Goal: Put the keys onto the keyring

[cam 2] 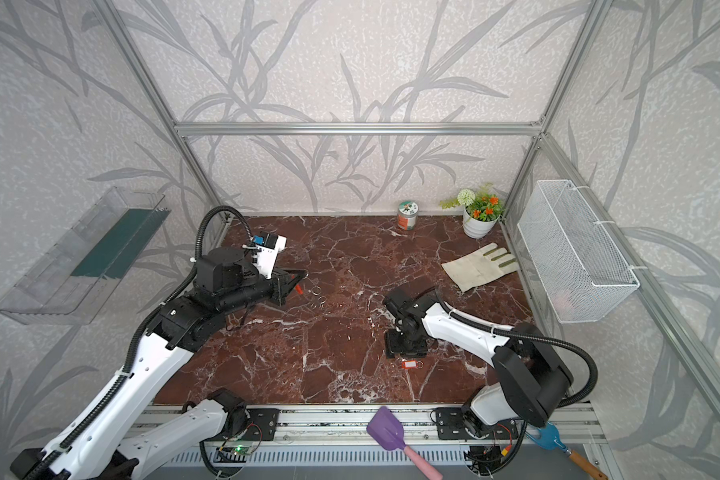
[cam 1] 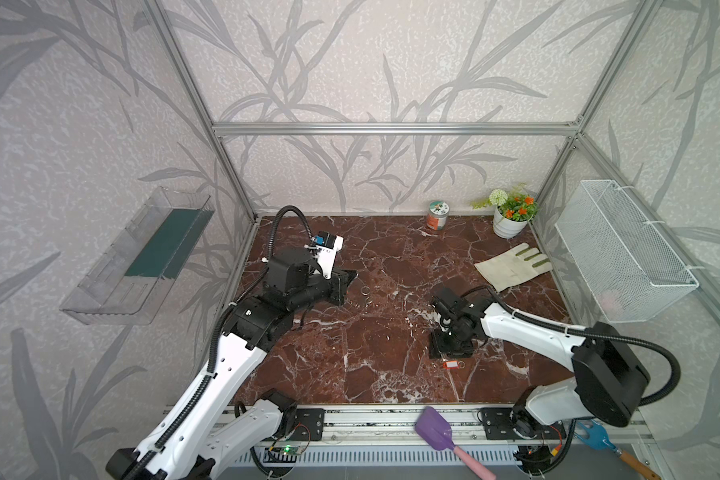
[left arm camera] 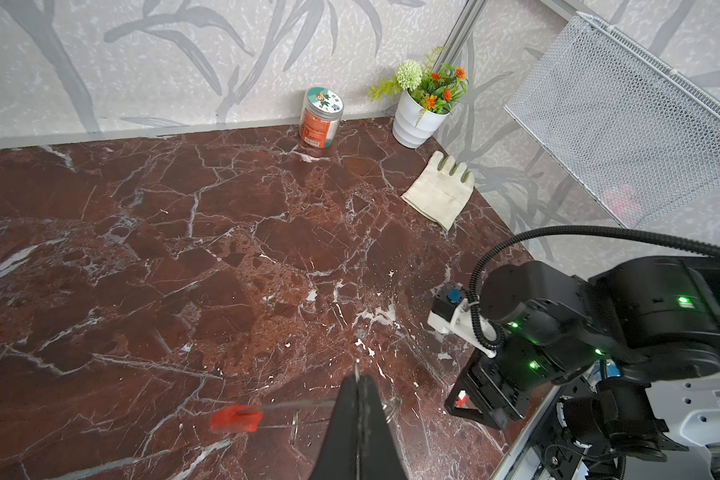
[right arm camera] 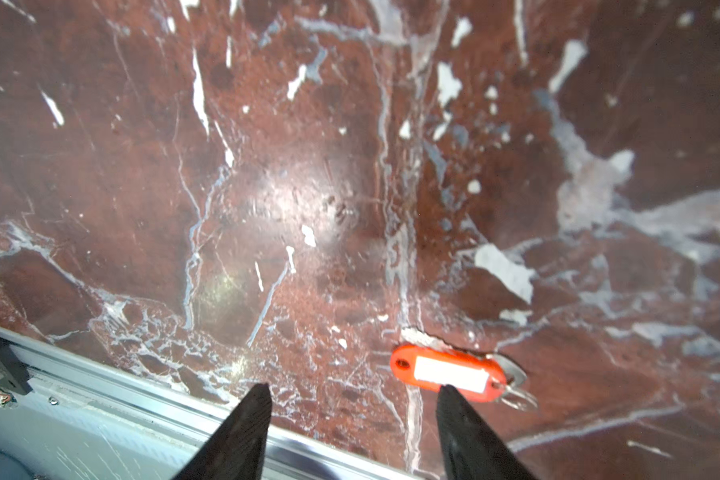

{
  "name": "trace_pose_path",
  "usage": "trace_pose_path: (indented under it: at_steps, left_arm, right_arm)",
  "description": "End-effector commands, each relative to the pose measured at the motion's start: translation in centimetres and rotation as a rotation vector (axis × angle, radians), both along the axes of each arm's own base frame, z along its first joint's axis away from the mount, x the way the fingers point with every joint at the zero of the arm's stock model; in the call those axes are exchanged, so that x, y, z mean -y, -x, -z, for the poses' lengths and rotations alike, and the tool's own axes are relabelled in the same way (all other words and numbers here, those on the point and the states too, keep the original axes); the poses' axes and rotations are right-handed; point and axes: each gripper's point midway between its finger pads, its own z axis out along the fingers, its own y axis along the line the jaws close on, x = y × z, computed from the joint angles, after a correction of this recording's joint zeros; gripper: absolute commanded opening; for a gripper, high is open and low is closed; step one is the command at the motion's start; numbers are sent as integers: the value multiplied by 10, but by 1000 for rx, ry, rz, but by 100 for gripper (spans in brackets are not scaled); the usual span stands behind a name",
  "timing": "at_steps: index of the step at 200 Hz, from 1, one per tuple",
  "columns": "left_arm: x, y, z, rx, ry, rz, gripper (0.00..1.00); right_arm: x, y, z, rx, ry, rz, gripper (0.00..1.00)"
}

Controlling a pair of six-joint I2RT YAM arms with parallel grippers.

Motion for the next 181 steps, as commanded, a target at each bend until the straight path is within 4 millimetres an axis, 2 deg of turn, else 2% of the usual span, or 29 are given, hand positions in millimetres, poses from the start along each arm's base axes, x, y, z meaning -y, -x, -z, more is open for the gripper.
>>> trace_pose_path:
  at_steps: [1,16,69,118,181]
  left_arm:
    - [7,-3,-6,31,17,29,0]
    - [8,-4,-6,32,18,34,0]
    - [9,-4,-7,28,19,36,0]
    - [6,-5,-8,30,4,26,0]
    - [4,-7,-5,29,-21,17,0]
  right_arm:
    - [23,27,8,-67,72,44,65]
    - [30,34,12,-72,80,60,66]
    - [30,36,29,-105,98,56,67]
    - [36,11,34,-69,121,52,67]
    - [11,-26,31,-37,82,6,67]
